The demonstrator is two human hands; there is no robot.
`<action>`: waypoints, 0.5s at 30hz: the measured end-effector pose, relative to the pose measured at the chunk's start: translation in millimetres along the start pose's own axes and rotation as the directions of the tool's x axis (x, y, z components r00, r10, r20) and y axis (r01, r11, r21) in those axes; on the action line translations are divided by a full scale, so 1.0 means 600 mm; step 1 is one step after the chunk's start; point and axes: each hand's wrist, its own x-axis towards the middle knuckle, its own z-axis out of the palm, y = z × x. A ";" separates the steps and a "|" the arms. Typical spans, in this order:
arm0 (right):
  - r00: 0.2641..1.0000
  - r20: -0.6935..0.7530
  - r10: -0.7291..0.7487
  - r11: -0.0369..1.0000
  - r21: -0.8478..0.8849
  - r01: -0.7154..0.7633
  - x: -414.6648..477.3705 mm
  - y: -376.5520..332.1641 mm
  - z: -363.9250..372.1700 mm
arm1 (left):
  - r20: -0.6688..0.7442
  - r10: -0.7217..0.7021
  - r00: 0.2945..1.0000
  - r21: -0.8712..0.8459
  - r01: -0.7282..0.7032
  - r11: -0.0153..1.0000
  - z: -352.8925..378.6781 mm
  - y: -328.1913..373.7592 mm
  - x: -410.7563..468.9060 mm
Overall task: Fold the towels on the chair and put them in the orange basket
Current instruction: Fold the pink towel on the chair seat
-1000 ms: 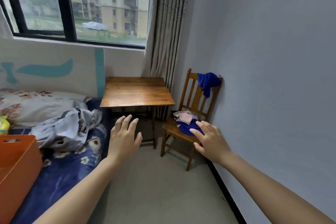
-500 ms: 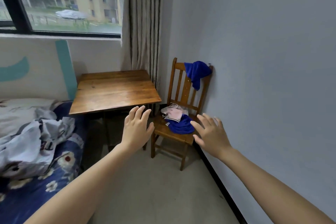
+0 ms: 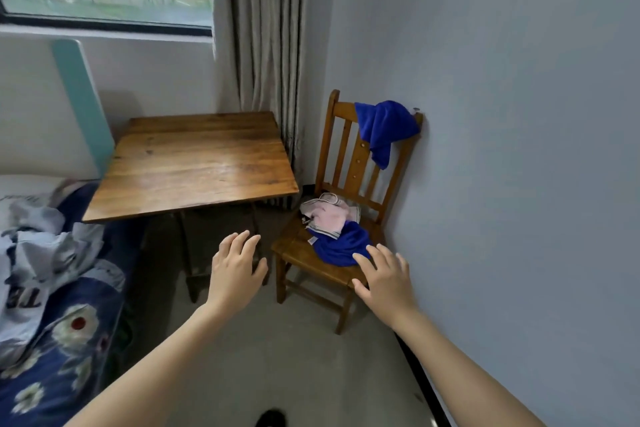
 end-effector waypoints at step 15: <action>0.943 0.326 0.064 0.998 -0.039 -0.054 0.289 0.130 0.188 | 0.206 -0.095 0.974 -0.079 0.113 0.990 0.223 -0.019 0.328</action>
